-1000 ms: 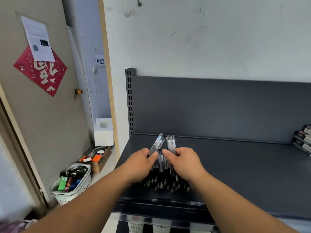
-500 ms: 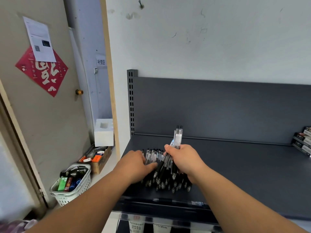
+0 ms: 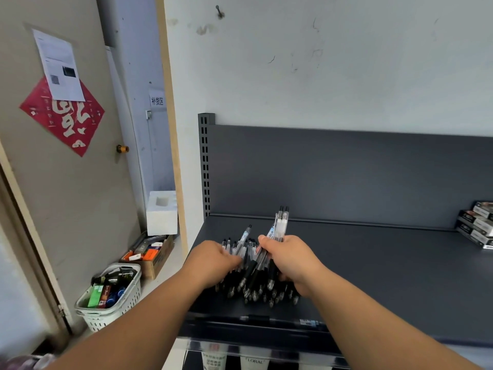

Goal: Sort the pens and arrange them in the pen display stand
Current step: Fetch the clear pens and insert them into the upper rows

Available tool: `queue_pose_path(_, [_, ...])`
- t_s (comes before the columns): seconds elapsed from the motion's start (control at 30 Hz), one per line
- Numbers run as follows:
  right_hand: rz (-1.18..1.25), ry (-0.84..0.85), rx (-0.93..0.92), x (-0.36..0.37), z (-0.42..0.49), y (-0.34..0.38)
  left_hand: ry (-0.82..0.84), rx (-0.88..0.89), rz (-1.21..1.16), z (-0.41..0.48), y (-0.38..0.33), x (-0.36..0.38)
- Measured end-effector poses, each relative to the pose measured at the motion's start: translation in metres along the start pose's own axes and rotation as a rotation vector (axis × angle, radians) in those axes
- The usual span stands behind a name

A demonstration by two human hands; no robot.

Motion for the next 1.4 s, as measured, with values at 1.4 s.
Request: queue_pose_path(1.4, [0.194, -0.477, -0.082, -0.377, -0.317, -0.185, 0.827, 0.422, -0.522, -0.286, -0.319, 0.296])
Point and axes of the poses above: each hand's wrist, its own z-axis towards the middle knuckle, its own x-axis out of the palm, y = z × x, the point moved 2 cm from there along z, towards the middle knuckle, and after that the axes turned 1 degree about -z, right-handed, at the moved point
